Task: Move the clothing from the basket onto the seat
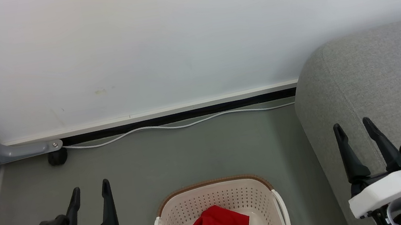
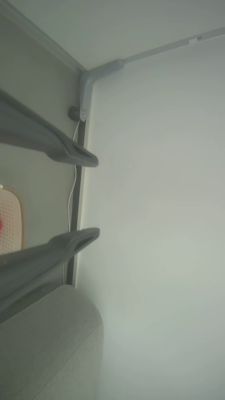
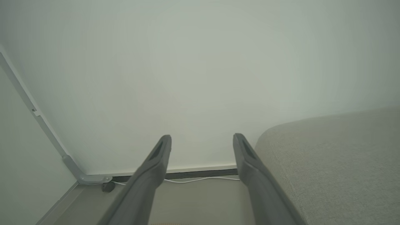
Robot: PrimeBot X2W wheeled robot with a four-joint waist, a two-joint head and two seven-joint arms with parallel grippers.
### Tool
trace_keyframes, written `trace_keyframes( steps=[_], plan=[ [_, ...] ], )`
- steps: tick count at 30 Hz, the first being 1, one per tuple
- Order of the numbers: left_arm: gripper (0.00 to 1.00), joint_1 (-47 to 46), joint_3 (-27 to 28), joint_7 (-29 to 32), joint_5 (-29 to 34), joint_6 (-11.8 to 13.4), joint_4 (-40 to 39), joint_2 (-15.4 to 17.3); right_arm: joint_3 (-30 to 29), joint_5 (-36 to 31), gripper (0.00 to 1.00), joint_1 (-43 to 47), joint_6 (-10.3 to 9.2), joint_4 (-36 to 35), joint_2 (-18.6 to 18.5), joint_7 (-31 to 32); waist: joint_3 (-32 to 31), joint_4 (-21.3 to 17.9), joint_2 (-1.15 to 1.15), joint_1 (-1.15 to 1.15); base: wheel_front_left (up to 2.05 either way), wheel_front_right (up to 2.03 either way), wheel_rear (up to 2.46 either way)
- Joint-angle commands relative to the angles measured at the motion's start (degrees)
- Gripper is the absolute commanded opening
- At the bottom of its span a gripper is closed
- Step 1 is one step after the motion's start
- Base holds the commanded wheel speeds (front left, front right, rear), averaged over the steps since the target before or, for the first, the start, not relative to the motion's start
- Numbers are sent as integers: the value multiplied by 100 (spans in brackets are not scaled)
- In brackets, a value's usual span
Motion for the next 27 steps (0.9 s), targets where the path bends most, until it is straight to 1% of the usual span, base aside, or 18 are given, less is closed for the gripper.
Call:
trace_keyframes(
  steps=[1,12,19,24,27],
  plan=[
    [100,-351,141,-80,179,-11,-111,74,137,-190,100,-278,21,-126,-57,-104,-2,-2,0,0,0,0,0],
    [100,-428,169,-265,914,3,51,70,195,-856,100,-317,24,-91,-64,-288,-4,-19,0,0,0,0,0],
    [100,-482,282,-381,1256,12,152,44,234,-1196,100,-326,25,-97,-69,-403,-11,-31,0,0,0,0,0],
    [100,-493,356,-381,1169,-27,231,22,200,-1097,100,-307,25,-75,-69,-403,-18,-37,0,0,0,0,0],
    [100,-508,409,-381,1038,-95,358,-5,169,-1024,100,-295,25,-31,-69,-403,-19,-40,0,0,0,0,0]
  ],
)
